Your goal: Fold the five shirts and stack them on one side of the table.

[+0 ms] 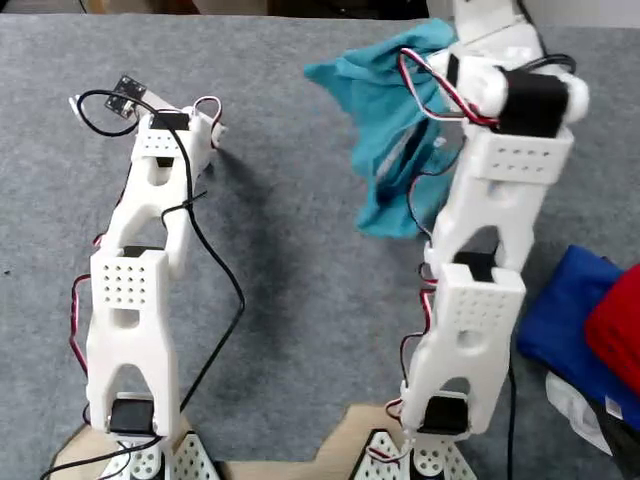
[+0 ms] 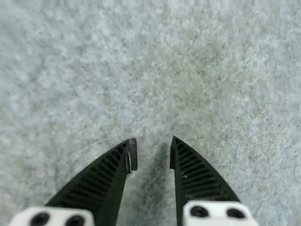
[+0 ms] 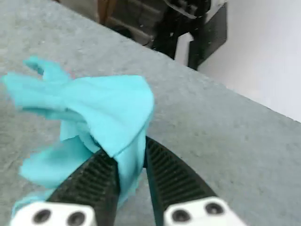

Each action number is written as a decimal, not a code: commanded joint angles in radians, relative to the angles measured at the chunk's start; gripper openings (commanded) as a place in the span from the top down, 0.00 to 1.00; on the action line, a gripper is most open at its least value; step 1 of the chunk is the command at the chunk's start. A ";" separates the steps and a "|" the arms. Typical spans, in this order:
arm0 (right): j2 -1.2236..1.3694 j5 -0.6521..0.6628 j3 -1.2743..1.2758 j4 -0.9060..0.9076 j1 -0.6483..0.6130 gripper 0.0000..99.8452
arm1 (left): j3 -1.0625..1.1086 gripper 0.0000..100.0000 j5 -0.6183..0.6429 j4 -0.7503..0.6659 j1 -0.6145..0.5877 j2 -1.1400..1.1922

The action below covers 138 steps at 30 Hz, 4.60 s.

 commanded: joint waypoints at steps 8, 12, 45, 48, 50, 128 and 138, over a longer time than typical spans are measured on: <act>-0.012 0.002 -0.050 -0.018 0.105 1.00 | -0.135 0.87 0.000 -0.005 0.133 -0.025; -0.012 0.002 -0.051 0.000 0.061 1.00 | -0.278 0.87 0.000 0.100 0.129 -0.016; -0.725 -0.169 0.392 -0.051 -0.886 1.00 | -0.875 0.87 -0.229 0.806 -0.779 -0.016; -0.719 -0.161 0.573 -0.057 -0.769 1.00 | -0.852 0.87 -0.229 0.806 -0.740 -0.016; -0.694 -0.160 0.728 -0.103 -0.690 1.00 | -0.850 0.87 -0.229 0.806 -0.713 -0.016; -0.343 0.121 1.905 -1.283 0.035 1.00 | -0.025 0.84 -0.021 0.189 0.135 -0.044; -0.343 0.121 1.905 -1.284 0.035 1.00 | -0.083 0.88 0.021 0.262 0.152 0.015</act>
